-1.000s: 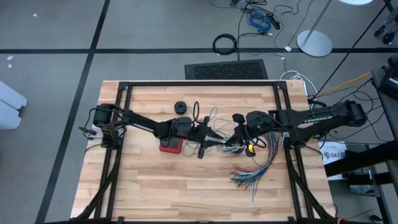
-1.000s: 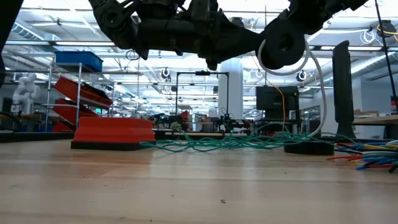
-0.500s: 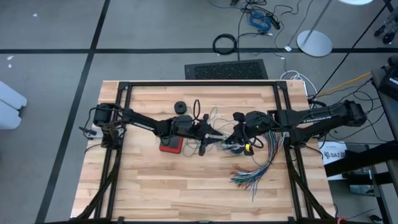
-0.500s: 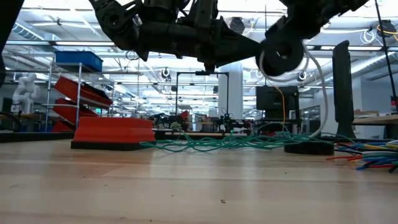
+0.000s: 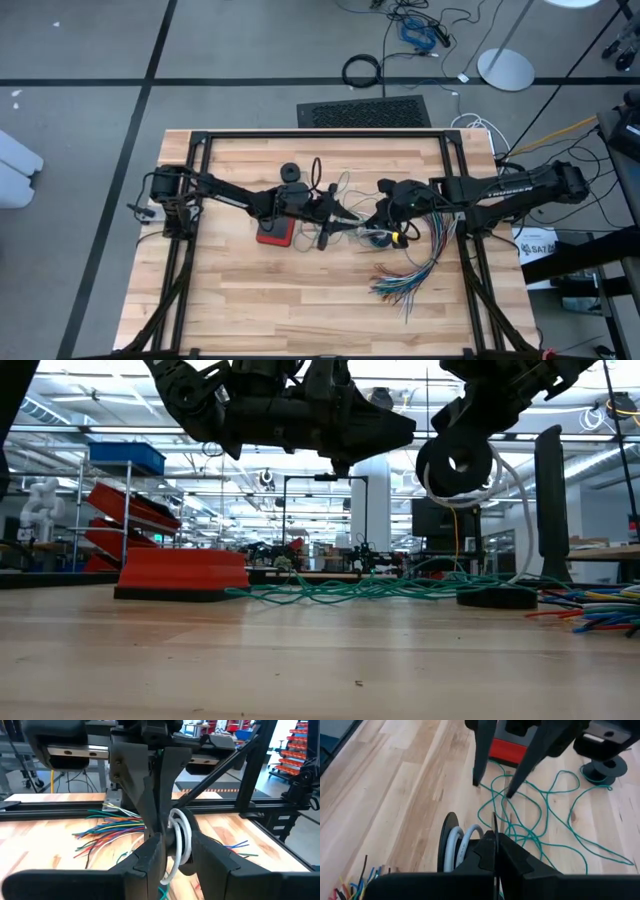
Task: Coiling cords
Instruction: Uncoil the white wire cable from the spool
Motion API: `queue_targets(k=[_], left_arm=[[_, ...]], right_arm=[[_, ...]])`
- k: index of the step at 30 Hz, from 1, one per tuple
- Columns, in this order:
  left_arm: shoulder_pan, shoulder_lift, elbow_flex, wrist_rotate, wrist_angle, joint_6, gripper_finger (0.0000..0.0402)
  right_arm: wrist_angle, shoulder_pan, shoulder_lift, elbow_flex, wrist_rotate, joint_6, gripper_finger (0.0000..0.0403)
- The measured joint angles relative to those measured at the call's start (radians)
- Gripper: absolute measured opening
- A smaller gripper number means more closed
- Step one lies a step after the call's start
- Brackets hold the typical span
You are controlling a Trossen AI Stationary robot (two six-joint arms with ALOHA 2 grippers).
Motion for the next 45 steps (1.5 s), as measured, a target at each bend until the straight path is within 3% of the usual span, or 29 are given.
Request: queue_targets(k=[8,11,16,21,26,30,35,40,45], left_arm=[[0.0,0.0,0.0,-0.002,-0.008,-0.024,0.0113],[0.0,0.0,0.0,-0.045,-0.01,-0.022,0.0113],[0.026,-0.017,-0.009,-0.208,0.001,0.047,0.0113],[0.086,-0.117,-0.035,-0.317,0.013,0.133,0.0113],[0.148,-0.222,-0.033,-0.322,0.027,0.159,0.0113],[0.17,-0.241,-0.033,-0.231,0.028,0.09,0.0113],[0.121,-0.155,-0.034,-0.198,0.092,0.055,0.0113],[0.056,-0.027,-0.022,-0.273,0.306,0.09,0.0113],[0.028,0.073,0.043,-0.359,0.356,0.175,0.0113]], right_arm=[[0.063,0.0,0.0,0.0,0.009,-0.026,0.0],[0.063,0.0,0.0,0.0,0.088,-0.037,0.0],[0.087,0.0,-0.01,0.0,0.268,-0.051,0.0],[0.166,0.003,-0.07,0.0,0.412,-0.071,0.0],[0.273,0.003,-0.155,0.0,0.536,-0.109,0.0],[0.388,0.003,-0.197,0.0,0.621,-0.143,0.0],[0.544,0.002,-0.192,0.0,0.701,-0.179,0.0],[0.725,0.002,-0.126,0.0,0.761,-0.224,0.0],[0.869,0.003,-0.067,0.0,0.759,-0.269,0.0]])
